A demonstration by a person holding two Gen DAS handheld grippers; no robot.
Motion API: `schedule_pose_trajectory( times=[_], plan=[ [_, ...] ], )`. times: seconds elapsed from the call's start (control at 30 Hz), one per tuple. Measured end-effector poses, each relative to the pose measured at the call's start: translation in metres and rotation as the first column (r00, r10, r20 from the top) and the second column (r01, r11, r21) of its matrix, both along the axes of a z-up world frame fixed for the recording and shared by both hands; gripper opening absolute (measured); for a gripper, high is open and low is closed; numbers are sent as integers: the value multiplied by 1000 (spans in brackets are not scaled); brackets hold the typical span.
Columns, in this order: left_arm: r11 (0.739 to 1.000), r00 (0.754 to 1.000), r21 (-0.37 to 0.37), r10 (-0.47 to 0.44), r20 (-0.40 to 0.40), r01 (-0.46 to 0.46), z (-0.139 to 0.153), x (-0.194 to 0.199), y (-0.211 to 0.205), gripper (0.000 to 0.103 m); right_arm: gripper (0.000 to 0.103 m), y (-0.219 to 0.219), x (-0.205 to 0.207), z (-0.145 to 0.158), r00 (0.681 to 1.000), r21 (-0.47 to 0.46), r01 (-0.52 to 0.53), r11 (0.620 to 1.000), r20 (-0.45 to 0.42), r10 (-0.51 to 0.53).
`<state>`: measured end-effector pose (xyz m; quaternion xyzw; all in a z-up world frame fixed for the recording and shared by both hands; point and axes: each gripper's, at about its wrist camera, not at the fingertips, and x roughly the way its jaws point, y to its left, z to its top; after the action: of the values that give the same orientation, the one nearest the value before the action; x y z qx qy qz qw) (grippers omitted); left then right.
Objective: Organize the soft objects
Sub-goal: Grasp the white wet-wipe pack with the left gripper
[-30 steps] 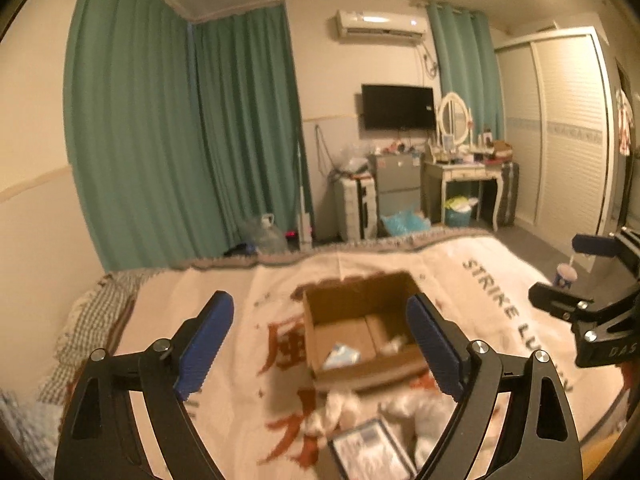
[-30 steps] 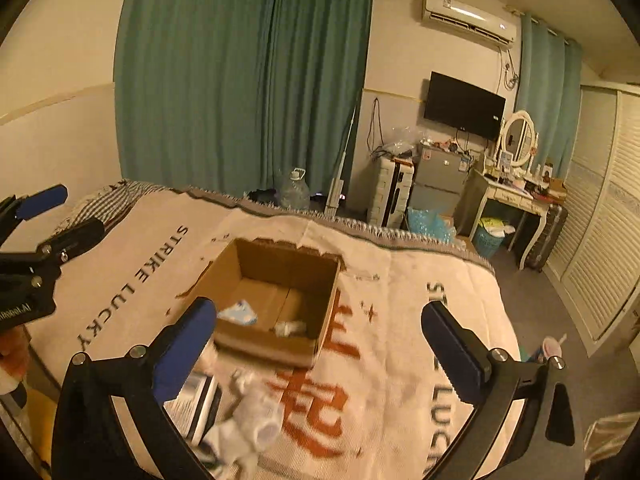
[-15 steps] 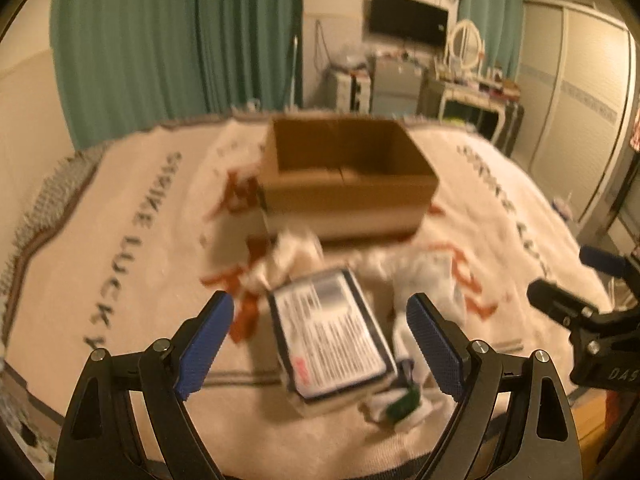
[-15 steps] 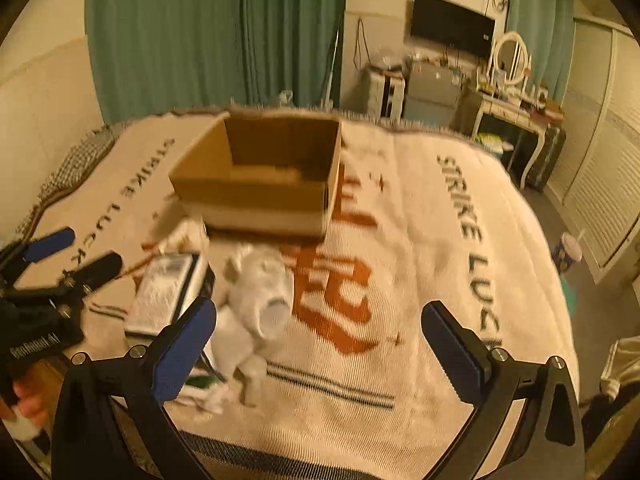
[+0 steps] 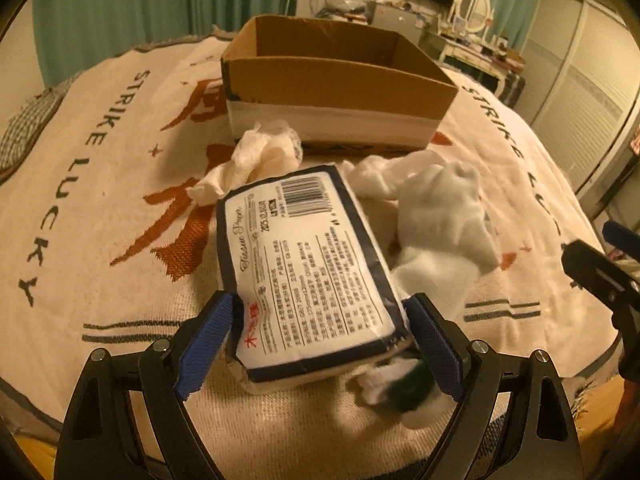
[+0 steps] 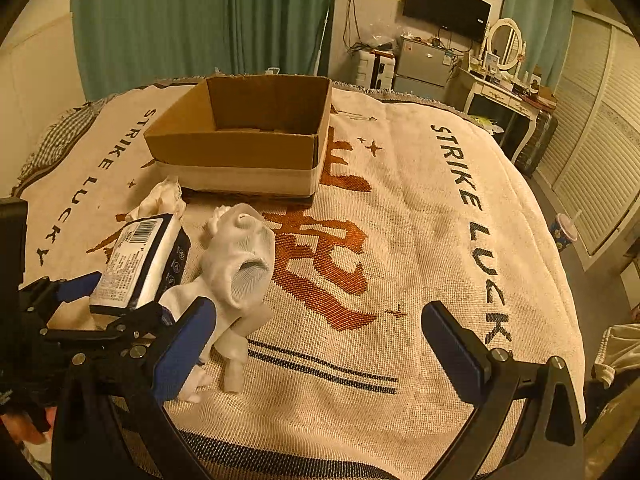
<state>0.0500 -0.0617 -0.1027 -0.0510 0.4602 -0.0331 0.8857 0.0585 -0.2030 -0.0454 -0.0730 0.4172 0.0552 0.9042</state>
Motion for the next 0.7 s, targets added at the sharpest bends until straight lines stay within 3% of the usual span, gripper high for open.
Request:
schedule_pose_trajectory(
  times=[0.23,0.37,0.7],
  plan=[
    [997,997,9,-73,11,73,-7,-5,8,88,103,13,1,-11,999,-48,-24,999,-27,22],
    [995,995,-8,-96,26,97,-4,-11,17,81,103,25,-5,-14,998,-65,-57,996,-25,56],
    [993,995,86,-80,57,75,5,-40,39,75,103,57,-17,-35,983,-13,-153,988,-103,151]
  ],
)
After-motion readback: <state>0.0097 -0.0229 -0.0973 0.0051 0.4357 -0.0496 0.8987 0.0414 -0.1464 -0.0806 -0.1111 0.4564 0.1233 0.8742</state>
